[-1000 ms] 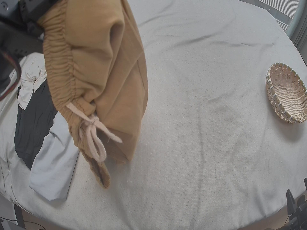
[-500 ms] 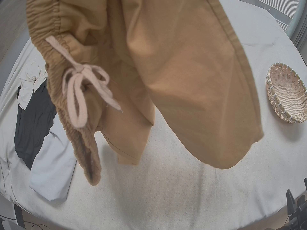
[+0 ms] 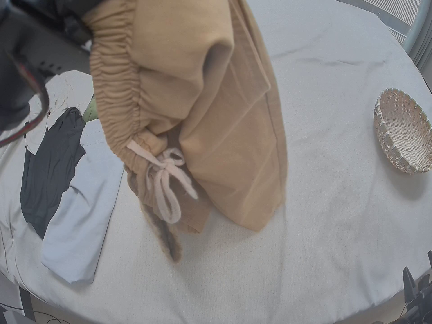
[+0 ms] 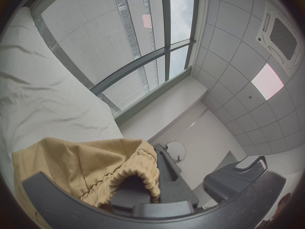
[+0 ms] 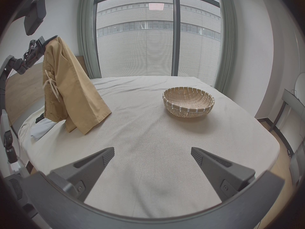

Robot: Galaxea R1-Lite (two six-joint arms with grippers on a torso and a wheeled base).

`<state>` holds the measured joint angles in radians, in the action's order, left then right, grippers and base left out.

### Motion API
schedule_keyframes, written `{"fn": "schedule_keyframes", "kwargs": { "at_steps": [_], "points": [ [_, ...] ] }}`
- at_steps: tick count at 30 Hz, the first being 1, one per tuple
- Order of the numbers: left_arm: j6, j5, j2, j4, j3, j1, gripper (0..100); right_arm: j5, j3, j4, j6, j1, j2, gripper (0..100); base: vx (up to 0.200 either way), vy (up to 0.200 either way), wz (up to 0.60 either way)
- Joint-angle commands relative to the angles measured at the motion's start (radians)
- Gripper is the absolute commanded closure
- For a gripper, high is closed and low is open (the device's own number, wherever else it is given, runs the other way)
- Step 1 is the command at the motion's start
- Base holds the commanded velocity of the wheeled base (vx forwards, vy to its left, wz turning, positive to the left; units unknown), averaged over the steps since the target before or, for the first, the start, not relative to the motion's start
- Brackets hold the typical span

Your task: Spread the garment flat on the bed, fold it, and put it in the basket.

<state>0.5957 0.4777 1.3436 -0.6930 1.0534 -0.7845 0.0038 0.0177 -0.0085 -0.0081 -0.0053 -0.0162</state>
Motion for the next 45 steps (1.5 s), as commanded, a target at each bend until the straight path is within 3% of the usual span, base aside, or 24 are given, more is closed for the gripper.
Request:
{"fn": "schedule_keyframes", "kwargs": {
  "at_steps": [1, 8, 12, 19, 22, 25, 27, 45],
  "points": [
    [0.001, -0.001, 0.032, -0.01, 0.005, 0.024, 100, 0.01, 0.015, -0.062, -0.003, -0.004, 0.013, 0, 0.0, 0.0, 0.0],
    [0.001, 0.001, 0.029, -0.01, 0.042, 0.024, 100, 0.088, 0.211, -0.073, -0.003, 0.01, -0.183, 0, 0.0, 0.0, 0.0],
    [0.003, 0.004, 0.028, -0.008, 0.06, 0.024, 100, 0.147, 0.301, -0.077, 0.017, 0.068, -0.375, 0, 0.0, 0.0, 0.0],
    [0.004, 0.009, 0.031, 0.003, 0.117, 0.024, 100, 0.34, 0.424, -0.097, 0.326, 0.18, -0.671, 0, 0.0, 0.0, 0.0],
    [0.004, 0.009, 0.032, 0.003, 0.123, 0.022, 100, 0.374, 0.416, -0.172, 0.41, 0.242, -0.774, 0, 0.0, 0.0, 0.0],
    [0.004, 0.01, 0.035, 0.003, 0.125, 0.019, 100, 0.377, 0.4, -0.246, 0.445, 0.292, -0.837, 0, 0.0, 0.0, 0.0],
    [0.004, 0.01, 0.045, 0.001, 0.129, 0.017, 100, 0.377, 0.37, -0.37, 0.485, 0.347, -0.939, 0, 0.0, 0.0, 0.0],
    [0.004, 0.004, 0.057, 0.0, 0.126, -0.016, 100, 0.369, 0.286, -0.864, 0.479, 0.455, -1.487, 0, 0.0, 0.0, 0.0]
  ]
}}
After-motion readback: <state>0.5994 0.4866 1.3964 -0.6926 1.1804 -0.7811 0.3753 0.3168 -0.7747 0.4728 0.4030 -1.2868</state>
